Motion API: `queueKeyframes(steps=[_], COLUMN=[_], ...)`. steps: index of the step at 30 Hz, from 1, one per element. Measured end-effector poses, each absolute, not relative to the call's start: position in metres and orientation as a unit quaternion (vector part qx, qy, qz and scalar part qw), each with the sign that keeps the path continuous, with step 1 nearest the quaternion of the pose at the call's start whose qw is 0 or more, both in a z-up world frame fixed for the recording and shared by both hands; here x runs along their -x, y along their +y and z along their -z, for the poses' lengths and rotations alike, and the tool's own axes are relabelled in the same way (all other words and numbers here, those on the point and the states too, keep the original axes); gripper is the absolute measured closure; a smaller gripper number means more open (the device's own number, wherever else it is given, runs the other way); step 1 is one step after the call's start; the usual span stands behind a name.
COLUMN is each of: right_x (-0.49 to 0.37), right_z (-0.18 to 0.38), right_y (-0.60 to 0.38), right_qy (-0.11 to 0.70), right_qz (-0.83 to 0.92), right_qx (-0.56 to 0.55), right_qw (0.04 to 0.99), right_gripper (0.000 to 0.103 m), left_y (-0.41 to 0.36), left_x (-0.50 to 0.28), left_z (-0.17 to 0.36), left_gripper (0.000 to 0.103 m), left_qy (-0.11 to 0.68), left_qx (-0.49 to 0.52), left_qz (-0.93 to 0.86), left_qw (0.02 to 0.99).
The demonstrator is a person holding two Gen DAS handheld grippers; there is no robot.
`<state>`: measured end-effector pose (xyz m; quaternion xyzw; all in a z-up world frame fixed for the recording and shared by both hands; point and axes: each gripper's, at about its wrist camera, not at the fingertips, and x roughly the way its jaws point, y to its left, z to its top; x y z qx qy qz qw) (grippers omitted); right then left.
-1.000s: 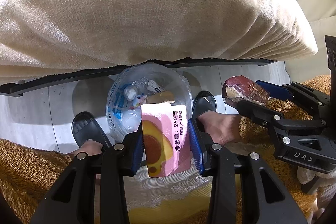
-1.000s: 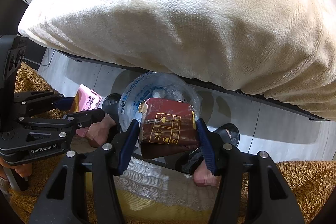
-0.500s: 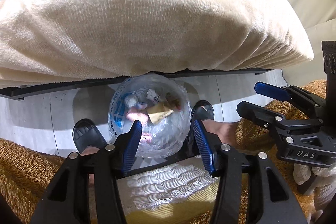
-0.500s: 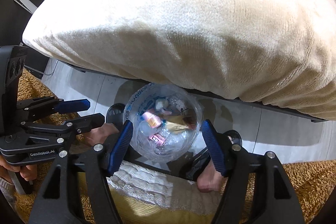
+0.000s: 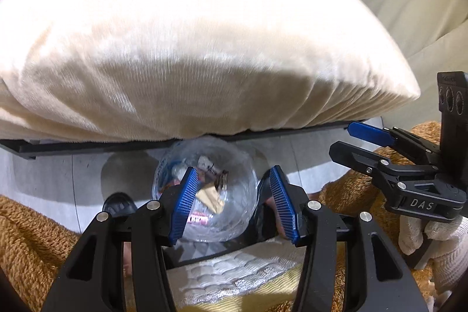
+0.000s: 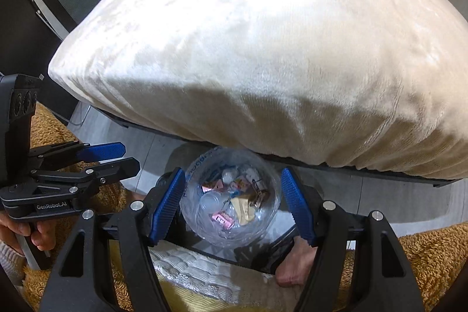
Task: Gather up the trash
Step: 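Move both open tools back up to the remaining trash on the bed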
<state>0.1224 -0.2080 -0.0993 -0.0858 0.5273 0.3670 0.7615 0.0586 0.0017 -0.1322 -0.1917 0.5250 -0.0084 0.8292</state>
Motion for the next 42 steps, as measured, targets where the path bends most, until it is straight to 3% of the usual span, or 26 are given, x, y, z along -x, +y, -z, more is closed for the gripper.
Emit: queueKeyframes(steps=[21,24,33,36,40,42], right_x=[-0.125,-0.136,-0.188,-0.207,-0.232,-0.244], right_z=[0.027,0.017,-0.008,-0.013,-0.016,-0.016], right_y=[-0.239,-0.236,-0.219,-0.213,-0.205,-0.202], right_qy=[0.385,0.369,0.332,0.326,0.326,0.327], right_qz=[-0.395,-0.397,-0.395,-0.393,-0.39,-0.388], right_qx=[0.035,0.038,0.043,0.035,0.019,0.014], right_qw=[0.833,0.84,0.856,0.859,0.861,0.862], right_gripper=[0.035,0.035,0.035,0.035,0.027,0.021], left_y=[0.016,0.022,0.042,0.051,0.063,0.068], left_x=[-0.043,-0.052,-0.099,-0.116,-0.144,-0.159], left_z=[0.054,0.046,0.024,0.02,0.02,0.022], left_gripper=[0.052,0.041,0.04,0.034,0.032,0.023], left_qy=[0.394,0.384,0.369,0.368,0.371,0.375], left_qx=[0.159,0.157,0.14,0.141,0.133,0.129], left_qz=[0.006,-0.001,-0.017,-0.023,-0.029,-0.032], left_qw=[0.905,0.91,0.918,0.919,0.918,0.917])
